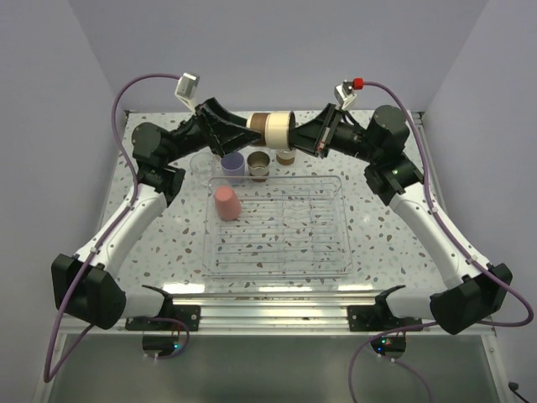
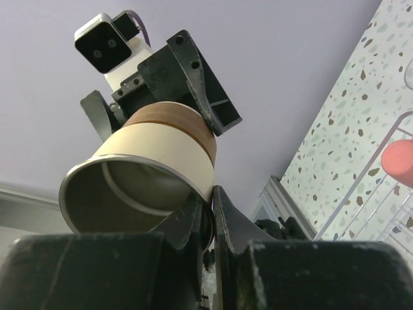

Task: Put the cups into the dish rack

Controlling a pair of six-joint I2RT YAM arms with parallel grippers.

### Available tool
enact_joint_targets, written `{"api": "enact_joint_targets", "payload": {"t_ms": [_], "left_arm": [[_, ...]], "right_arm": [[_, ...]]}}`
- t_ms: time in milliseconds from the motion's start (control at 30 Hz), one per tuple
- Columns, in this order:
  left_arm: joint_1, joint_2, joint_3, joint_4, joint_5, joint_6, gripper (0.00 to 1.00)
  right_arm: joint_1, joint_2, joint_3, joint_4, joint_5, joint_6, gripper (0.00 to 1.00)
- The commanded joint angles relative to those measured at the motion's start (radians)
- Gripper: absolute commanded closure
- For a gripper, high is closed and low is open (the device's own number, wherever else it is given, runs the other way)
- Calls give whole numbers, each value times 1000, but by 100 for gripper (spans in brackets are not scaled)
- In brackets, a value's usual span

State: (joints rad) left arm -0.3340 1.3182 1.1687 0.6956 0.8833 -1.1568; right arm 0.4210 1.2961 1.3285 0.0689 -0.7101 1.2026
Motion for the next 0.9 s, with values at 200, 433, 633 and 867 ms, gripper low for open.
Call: {"api": "enact_joint_targets", "payload": {"t_ms": [200, 433, 633, 867], "left_arm": [[7, 3, 34, 84, 19, -37, 89], [12, -20, 77, -235, -21, 167, 100], [15, -39, 151, -677, -118, 437, 100], [-57, 21, 252, -1215, -455, 784, 100]], "right_arm": [[12, 14, 34, -15, -2, -35, 100], [7, 16, 135, -271, 64, -203, 19], [-36, -35, 191, -556, 254, -383, 4], [-73, -23, 291, -940, 552, -574, 2]]}}
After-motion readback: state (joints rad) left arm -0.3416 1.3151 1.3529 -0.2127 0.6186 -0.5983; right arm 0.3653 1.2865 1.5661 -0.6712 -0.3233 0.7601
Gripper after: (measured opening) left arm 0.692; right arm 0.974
